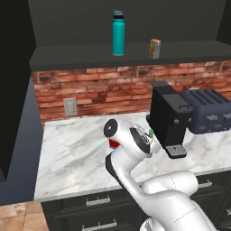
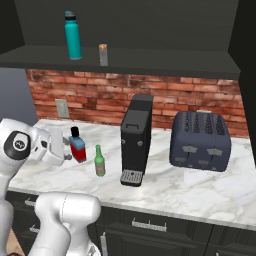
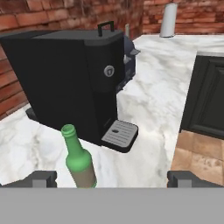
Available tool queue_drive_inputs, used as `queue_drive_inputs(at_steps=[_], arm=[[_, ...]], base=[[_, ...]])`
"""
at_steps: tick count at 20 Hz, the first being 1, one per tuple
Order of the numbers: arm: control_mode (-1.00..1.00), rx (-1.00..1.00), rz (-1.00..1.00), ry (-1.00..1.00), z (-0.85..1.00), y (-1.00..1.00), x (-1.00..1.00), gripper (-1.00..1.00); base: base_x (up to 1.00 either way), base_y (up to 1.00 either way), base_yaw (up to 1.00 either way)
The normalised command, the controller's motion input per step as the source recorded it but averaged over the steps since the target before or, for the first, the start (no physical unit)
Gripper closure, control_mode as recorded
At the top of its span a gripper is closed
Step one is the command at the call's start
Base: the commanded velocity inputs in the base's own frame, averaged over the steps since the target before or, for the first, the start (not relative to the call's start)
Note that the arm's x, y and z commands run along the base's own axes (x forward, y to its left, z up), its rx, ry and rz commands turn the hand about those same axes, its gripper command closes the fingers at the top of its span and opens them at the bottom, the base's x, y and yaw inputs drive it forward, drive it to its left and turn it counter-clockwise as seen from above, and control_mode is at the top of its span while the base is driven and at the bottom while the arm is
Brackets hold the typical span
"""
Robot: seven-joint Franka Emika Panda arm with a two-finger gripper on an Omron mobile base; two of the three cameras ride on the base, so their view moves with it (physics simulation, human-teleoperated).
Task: Sort all alcoholic drinks to one cabinet, and non-alcoholic drinks to the other.
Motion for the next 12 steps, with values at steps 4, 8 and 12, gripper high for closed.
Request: queue_drive_inputs(at_steps=[4, 8, 12], arm=[[-1.0, -0.01, 0.0, 0.0, -0.14, -0.08, 0.2, -1.0], [-1.0, -0.02, 0.0, 0.0, -0.16, -0.06, 0.2, -1.0], [-1.0, -0.02, -0.01, 0.0, -0.16, -0.03, 0.19, -1.0]], base=[[0.0, 0.0, 0.0], [0.0, 0.0, 0.0], [0.0, 0.0, 0.0]])
